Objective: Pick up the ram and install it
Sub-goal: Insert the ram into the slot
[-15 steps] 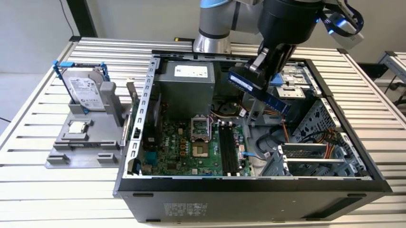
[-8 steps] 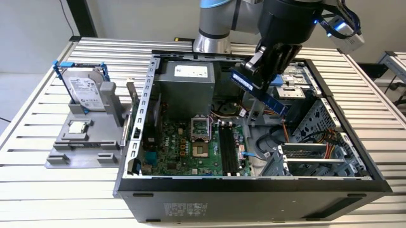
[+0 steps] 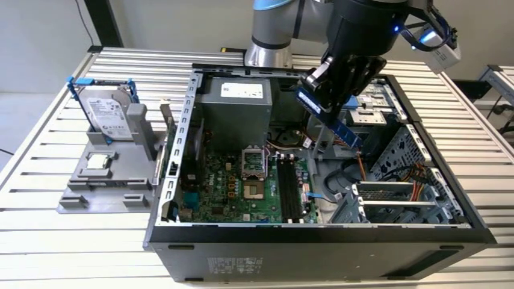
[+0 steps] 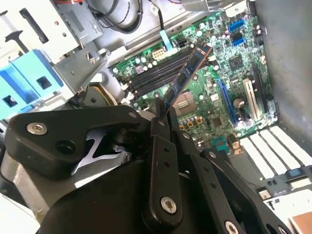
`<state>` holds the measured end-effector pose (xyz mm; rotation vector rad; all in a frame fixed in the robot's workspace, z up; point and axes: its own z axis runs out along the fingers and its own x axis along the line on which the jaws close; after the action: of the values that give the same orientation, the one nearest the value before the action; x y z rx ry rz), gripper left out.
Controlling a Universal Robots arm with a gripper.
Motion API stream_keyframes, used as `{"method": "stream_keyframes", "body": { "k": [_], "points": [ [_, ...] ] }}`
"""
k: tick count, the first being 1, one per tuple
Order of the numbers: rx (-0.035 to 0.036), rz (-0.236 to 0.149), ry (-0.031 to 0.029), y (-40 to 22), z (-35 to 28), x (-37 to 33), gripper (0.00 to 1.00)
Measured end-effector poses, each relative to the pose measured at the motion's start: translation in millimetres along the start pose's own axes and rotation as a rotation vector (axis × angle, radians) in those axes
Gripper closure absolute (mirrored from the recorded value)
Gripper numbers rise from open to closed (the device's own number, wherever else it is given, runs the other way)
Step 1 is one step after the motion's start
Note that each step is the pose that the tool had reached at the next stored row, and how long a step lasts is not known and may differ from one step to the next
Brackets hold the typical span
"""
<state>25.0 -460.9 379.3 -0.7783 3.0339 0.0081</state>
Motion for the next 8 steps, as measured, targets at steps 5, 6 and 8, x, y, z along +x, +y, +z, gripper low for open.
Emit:
{"method": "stream_keyframes", "body": {
  "k": [5, 6, 8],
  "points": [
    [0.0008, 0.080, -0.0003, 0.0, 0.0, 0.0, 1.00],
    [0.0010, 0.097, -0.0003, 0.0, 0.0, 0.0, 1.00],
    [0.0013, 0.129, -0.0004, 0.0, 0.0, 0.0, 1.00]
  ]
}}
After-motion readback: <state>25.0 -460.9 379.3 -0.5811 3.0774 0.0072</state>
